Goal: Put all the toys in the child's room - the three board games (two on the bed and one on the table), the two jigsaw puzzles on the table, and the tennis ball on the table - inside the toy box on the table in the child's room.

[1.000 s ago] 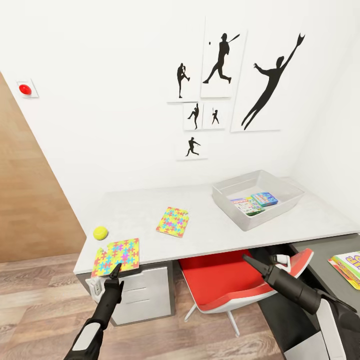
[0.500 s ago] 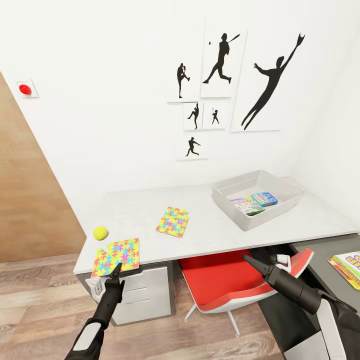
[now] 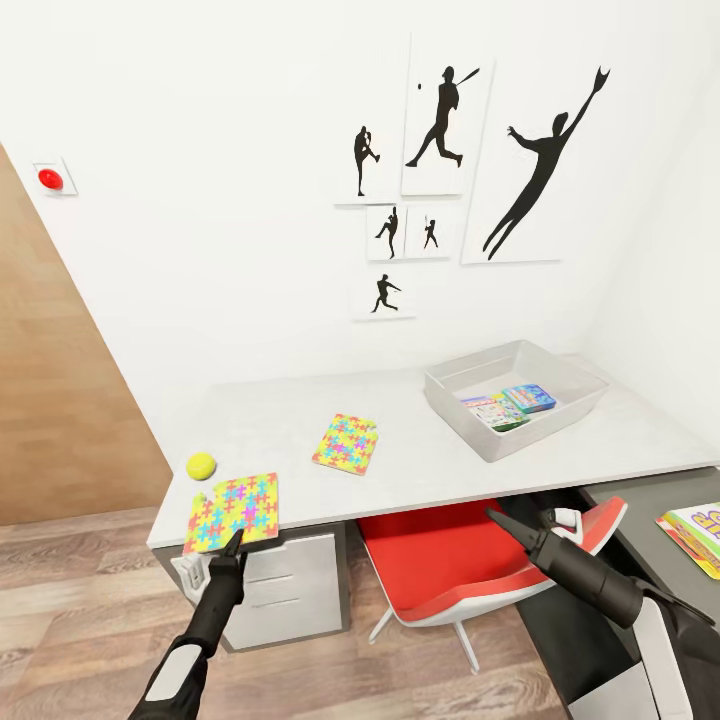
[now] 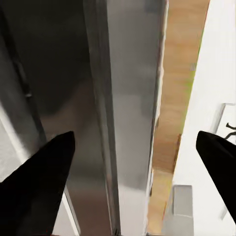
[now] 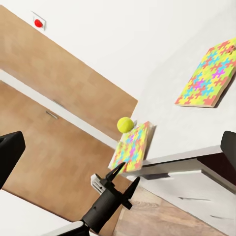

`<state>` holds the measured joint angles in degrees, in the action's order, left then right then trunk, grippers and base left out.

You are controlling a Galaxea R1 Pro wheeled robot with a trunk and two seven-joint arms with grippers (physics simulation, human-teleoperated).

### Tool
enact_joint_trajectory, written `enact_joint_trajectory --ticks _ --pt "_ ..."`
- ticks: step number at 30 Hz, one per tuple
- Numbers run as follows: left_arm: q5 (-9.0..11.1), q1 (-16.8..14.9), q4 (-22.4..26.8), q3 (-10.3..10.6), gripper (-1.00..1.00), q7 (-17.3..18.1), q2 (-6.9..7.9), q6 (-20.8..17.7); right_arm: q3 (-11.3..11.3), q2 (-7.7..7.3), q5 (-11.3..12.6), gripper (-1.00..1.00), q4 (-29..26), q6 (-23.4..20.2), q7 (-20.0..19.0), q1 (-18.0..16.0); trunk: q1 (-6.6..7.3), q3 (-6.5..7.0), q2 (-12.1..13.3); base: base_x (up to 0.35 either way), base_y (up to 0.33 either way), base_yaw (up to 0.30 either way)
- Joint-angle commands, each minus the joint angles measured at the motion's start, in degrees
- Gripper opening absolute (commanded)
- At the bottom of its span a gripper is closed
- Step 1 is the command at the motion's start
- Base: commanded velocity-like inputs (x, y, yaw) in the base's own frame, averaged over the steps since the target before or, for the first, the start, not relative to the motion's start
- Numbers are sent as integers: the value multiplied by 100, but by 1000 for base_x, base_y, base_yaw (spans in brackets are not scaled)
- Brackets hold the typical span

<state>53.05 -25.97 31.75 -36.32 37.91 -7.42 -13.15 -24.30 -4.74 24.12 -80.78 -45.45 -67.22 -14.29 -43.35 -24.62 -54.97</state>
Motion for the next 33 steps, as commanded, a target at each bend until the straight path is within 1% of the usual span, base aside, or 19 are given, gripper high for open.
enact_joint_trajectory --ticks 1,8,14,18,20,25,27,28,30,32,33 --pt "4 -4 -1 -33 -100 11 -5 -46 0 -1 22 100 1 -35 -3 -4 -1 -6 -4 0 0 0" --pt "5 -4 6 -33 -100 56 -5 -85 3 -1 22 100 -7 -34 -17 -3 -1 -6 -4 0 0 0" --pt "4 -4 7 -19 -100 375 -13 -124 -3 -1 22 100 -8 -34 -19 -2 -1 -6 -4 0 0 0" --pt "4 -4 10 -7 -100 438 -10 -171 -2 -1 22 100 -5 -34 -19 -3 -1 -6 -4 0 0 0" --pt "4 0 93 106 -100 468 -2 -287 -2 -1 22 100 -4 -34 -19 -4 -1 -6 -4 0 0 0" --pt "9 45 530 235 -100 542 -3 -559 -2 -1 22 100 -6 -34 -11 -4 -1 -6 -4 0 0 0" --pt "7 59 600 244 -100 551 3 -630 3 -1 22 100 1 -34 0 -4 -1 -6 -4 0 0 0" --pt "10 72 673 238 -100 556 28 -794 13 2 17 100 10 -31 19 -2 -1 -6 -4 0 0 0" --pt "11 80 731 227 -100 560 51 -929 37 4 16 100 13 -26 24 -3 -1 -6 -4 0 0 0" --pt "32 120 980 218 -100 565 128 -1251 137 10 14 100 21 20 35 -3 -1 -6 -4 0 0 0" --pt "37 139 1061 217 -100 566 154 -1335 166 9 14 100 23 41 36 -3 -1 -6 -4 0 0 0"
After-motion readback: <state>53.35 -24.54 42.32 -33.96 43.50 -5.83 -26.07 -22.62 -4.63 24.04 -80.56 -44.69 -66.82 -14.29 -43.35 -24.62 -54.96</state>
